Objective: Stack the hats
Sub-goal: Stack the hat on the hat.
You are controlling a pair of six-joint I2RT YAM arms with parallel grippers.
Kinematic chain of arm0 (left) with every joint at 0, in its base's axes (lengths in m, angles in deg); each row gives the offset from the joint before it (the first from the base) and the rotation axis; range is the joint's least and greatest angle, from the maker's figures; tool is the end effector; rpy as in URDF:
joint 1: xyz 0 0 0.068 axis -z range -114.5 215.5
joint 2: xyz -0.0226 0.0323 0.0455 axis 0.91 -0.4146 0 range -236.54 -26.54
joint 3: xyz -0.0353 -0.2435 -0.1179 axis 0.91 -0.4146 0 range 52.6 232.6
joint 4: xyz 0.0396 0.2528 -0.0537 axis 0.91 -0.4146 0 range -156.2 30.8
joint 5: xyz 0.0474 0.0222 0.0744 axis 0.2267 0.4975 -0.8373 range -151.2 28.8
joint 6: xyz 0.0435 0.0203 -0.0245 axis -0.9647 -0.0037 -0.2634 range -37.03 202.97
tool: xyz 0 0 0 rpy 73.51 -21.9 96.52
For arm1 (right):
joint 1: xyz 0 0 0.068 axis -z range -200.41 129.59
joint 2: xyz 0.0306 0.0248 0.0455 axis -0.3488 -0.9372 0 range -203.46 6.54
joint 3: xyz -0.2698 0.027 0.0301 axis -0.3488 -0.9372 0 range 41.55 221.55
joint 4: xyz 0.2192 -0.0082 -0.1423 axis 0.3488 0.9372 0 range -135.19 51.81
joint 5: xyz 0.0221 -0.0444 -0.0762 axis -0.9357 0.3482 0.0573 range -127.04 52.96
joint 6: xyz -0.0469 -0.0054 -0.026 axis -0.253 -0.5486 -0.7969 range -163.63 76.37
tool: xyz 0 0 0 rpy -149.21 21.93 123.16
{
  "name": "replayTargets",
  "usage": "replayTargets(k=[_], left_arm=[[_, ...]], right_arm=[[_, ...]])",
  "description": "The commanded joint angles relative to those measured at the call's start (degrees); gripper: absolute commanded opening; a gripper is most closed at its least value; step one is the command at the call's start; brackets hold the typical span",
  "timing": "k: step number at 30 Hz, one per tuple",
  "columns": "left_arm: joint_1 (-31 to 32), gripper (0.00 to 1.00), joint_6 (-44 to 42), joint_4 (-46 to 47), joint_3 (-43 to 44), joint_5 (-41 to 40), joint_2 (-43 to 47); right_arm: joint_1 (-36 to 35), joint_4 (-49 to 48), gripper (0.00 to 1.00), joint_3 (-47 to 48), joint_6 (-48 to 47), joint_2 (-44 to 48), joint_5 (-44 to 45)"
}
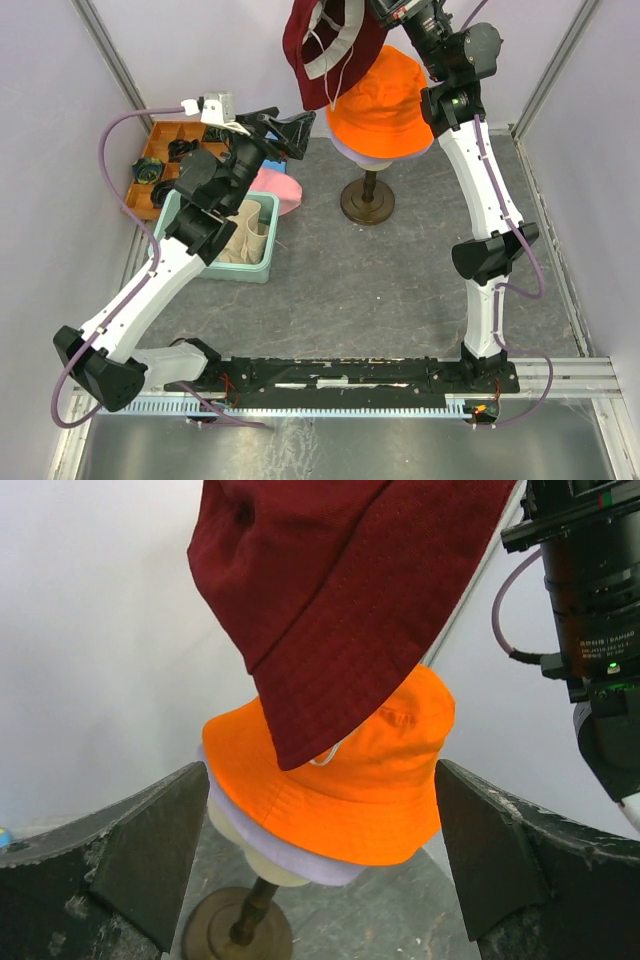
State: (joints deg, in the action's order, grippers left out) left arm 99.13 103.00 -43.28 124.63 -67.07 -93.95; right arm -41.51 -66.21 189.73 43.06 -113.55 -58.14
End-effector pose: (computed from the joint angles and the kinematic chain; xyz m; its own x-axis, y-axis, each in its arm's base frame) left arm 0.2189 -0.1412 0.4753 0.1131 -0.4845 -0.8675 0.5427 0.7614 -0.3545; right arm 0.3784 0.1597 0.5912 -0.5141 0.8000 -0.3095 -0.7361 -0.2262 0.6379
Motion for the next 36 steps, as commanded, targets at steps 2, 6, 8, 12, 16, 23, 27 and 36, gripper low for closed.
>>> replayTargets(k=[2, 6, 8, 12, 16, 23, 27, 36], left_arm=[[0.13, 0.99, 5.38, 8.22, 2.89, -1.3, -2.07], [0.12, 0.99, 3.8, 8.34, 4.43, -1.44, -3.89], [0.12, 0.99, 2.16, 8.48, 4.88, -2.2, -4.87], [0.17, 0.99, -1.11, 8.25, 6.1, -3.84, -7.58], [0.21, 0.99, -4.22, 8.4, 7.03, -5.74, -10.31], [0.45, 0.85, -7.45, 9.39, 8.71, -8.09, -13.82], [0.47, 0.47, -9.63, 10.41, 10.45, -9.88, -15.68], [0.1, 0.13, -19.52, 16.89, 19.91, -0.28, -25.83]], right_arm=[[0.05, -3.35, 0.0, 1.75, -0.46, 2.34, -1.11], [0.01, -2.96, 0.0, 1.59, -0.4, 2.77, -1.98], [0.02, -3.03, 0.0, 1.0, -0.06, 3.09, -2.06], [0.04, -3.8, 0.0, 0.98, 1.21, 3.11, -2.14], [0.07, -3.78, 0.0, 0.97, 1.77, 3.32, -2.44], [0.12, -3.07, 0.0, 0.97, 2.11, 4.19, -3.18], [0.62, -2.81, 0.0, 1.02, 2.23, 4.43, -3.51], [2.06, -3.34, 0.0, 2.95, 1.53, 1.98, -9.0]])
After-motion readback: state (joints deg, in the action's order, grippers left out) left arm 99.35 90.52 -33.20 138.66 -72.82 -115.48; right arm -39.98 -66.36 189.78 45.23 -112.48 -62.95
